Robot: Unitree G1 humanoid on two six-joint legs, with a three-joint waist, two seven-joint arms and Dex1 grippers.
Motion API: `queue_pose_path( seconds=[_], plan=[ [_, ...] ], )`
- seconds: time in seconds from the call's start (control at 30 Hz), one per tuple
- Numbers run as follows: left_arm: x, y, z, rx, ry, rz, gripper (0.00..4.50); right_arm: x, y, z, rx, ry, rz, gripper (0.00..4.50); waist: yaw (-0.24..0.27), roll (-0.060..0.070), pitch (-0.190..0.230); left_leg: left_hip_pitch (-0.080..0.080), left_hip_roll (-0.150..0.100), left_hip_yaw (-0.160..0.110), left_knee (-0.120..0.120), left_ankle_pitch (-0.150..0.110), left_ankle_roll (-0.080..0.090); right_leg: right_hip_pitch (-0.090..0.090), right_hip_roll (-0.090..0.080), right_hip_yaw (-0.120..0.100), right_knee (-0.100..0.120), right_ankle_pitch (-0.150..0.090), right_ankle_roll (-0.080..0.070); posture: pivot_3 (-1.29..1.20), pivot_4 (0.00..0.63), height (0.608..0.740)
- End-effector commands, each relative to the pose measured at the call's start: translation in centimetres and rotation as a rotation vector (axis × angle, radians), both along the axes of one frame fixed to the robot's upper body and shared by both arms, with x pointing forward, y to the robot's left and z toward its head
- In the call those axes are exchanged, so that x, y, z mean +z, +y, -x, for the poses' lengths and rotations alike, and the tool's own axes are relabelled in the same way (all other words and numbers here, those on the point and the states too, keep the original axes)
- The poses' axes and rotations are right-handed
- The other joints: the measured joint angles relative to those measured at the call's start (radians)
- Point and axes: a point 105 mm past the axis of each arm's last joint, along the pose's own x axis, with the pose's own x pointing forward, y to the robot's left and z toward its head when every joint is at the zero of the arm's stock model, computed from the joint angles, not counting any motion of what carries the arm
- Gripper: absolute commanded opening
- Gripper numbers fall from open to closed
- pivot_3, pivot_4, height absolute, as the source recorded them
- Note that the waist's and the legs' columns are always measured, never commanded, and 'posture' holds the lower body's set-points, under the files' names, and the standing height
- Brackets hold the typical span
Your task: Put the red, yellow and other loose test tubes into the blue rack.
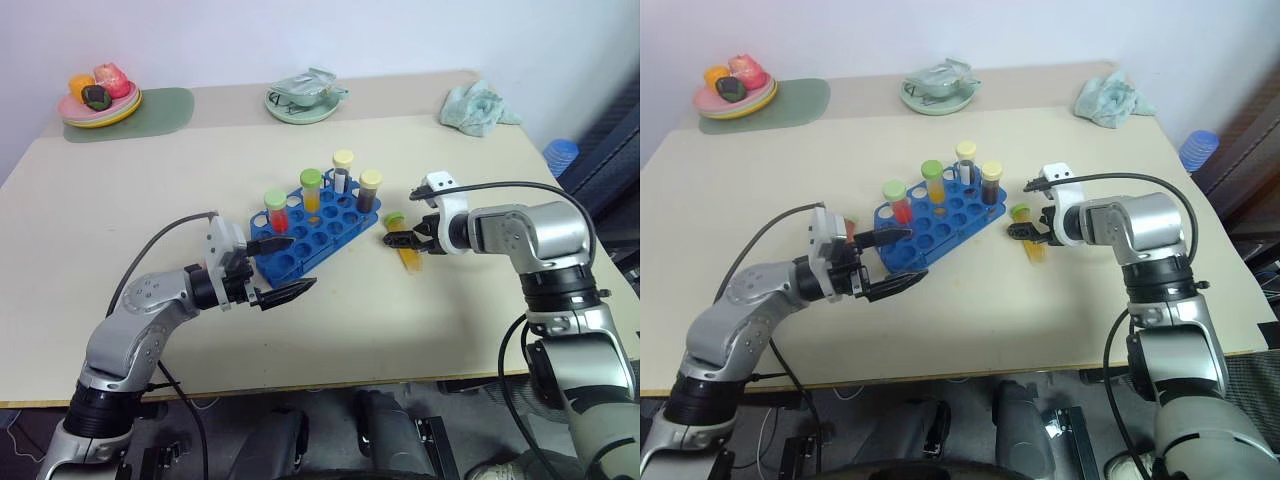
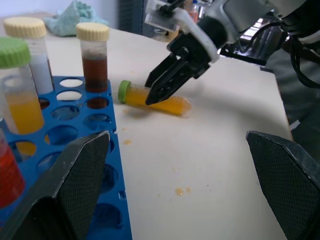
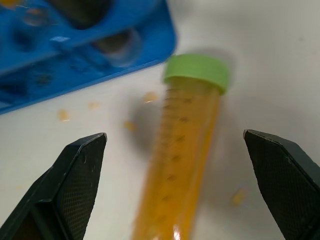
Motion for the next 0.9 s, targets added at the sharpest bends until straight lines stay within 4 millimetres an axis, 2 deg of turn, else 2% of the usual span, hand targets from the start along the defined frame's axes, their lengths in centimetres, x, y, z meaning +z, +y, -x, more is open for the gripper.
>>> queue_pose_path(
  seconds=[0.03,0.1,0.27,0.43,0.53,0.6,0.7,0.8,0.9],
  plan=[
    [1.2,0.3,0.4,0.015,-0.056,0.008,4.5,-0.2,0.5,-1.1,0.02,-0.027,0.039,4.24,-0.002,0.0,0.0,0.0,0.0,0.0,0.0,0.0,0.0,0.0,0.0,0.0,0.0,0.0,0.0,0.0,0.15,0.74],
    [1.3,0.3,0.5,0.022,-0.055,0.009,4.5,-0.5,0.5,-1.4,0.028,-0.039,0.065,3.56,-0.004,-0.001,-0.001,0.001,0.0,0.0,0.001,0.0,0.0,0.001,0.0,0.0,0.0,0.001,0.0,0.0,0.15,0.74],
    [1.3,0.6,0.7,0.042,-0.053,0.004,4.5,-0.2,1.5,-0.9,0.138,-0.074,0.117,1.12,-0.004,-0.001,-0.001,0.002,0.001,0.001,0.001,0.0,0.0,0.002,0.001,0.0,0.0,0.001,0.0,0.0,0.15,0.74],
    [1.4,0.6,0.7,0.048,-0.054,0.003,4.5,1.0,2.4,0.5,0.25,-0.154,0.128,1.12,0.002,-0.001,-0.001,-0.001,0.001,0.0,0.001,0.0,0.0,-0.001,0.001,0.0,0.0,0.001,0.0,0.0,0.15,0.74],
    [1.4,0.8,0.8,0.052,-0.051,0.002,4.5,2.7,3.8,2.7,0.41,-0.271,0.062,1.12,0.006,-0.001,-0.001,-0.004,0.001,0.0,0.001,0.0,0.0,-0.003,0.001,-0.001,-0.001,0.001,0.0,0.0,0.15,0.74],
    [1.4,1.0,0.7,0.055,-0.046,-0.001,4.5,4.1,5.1,5.6,0.568,-0.349,-0.05,1.12,0.008,-0.001,-0.001,-0.005,0.001,-0.001,0.002,0.0,0.0,-0.003,0.001,-0.001,-0.001,0.001,0.001,0.0,0.15,0.74],
    [1.2,1.4,0.7,0.053,-0.035,-0.006,4.5,6.2,6.8,8.0,0.645,-0.498,-0.229,1.12,0.007,-0.001,-0.001,-0.006,0.001,-0.001,0.002,0.0,0.0,-0.004,0.001,-0.001,-0.002,0.002,0.001,0.0,0.15,0.74],
    [1.1,1.9,0.9,0.048,-0.025,-0.006,4.5,7.7,8.0,8.6,0.673,-0.635,-0.407,1.12,-0.002,-0.001,-0.001,-0.004,0.001,-0.001,0.003,0.0,0.0,-0.002,0.002,-0.001,-0.002,0.003,0.001,0.0,0.15,0.74],
    [0.8,2.5,1.2,0.047,-0.01,-0.003,4.5,8.9,9.0,7.5,0.603,-0.76,-0.555,1.12,-0.002,-0.001,-0.001,-0.002,0.001,0.0,0.002,0.0,0.0,-0.001,0.002,0.0,-0.001,0.003,0.001,0.0,0.15,0.74]
  ],
)
